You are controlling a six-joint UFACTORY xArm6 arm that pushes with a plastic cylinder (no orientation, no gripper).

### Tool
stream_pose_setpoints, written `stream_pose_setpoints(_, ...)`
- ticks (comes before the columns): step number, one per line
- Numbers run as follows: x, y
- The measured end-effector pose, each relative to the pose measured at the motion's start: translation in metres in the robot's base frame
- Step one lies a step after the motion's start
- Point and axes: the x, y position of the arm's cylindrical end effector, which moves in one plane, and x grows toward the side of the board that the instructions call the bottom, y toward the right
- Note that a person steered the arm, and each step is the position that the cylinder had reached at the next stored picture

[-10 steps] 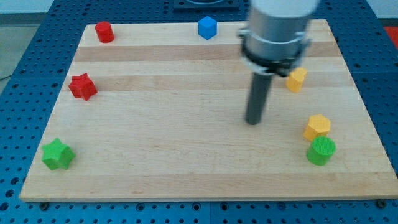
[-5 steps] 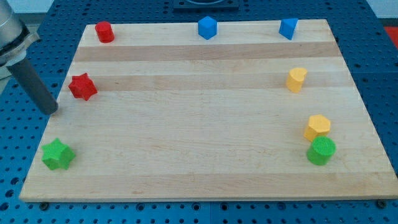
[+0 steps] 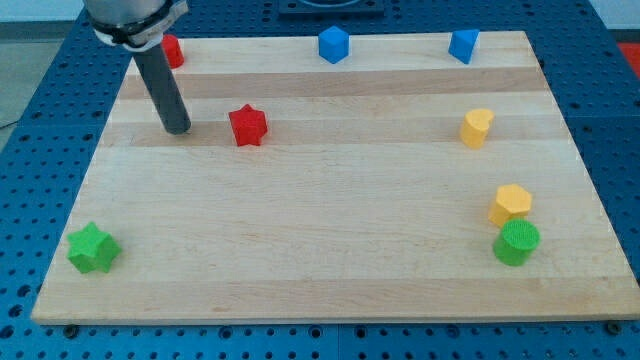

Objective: Slide the red star to yellow hexagon

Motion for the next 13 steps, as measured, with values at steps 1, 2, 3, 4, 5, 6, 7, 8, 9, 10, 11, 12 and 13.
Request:
stream_pose_setpoints(1, -0.013, 0.078)
stream_pose_setpoints(2, -0.006, 0.182)
stream_pose_setpoints(3, 0.011, 0.251)
stream_pose_setpoints(4, 0.002, 0.218)
stream_pose_setpoints(5, -0.015, 0.142)
stream_pose_setpoints(6, -0.007, 0.071)
stream_pose_setpoints(7, 0.029, 0.075)
stream_pose_setpoints(8, 0.038, 0.162)
stream_pose_setpoints(9, 0.041, 0.209)
stream_pose_setpoints(10, 0.039, 0.167)
stream_pose_setpoints(11, 0.008, 0.156)
stream_pose_setpoints(12, -0.007, 0.174)
stream_pose_setpoints(13, 0.017, 0.224)
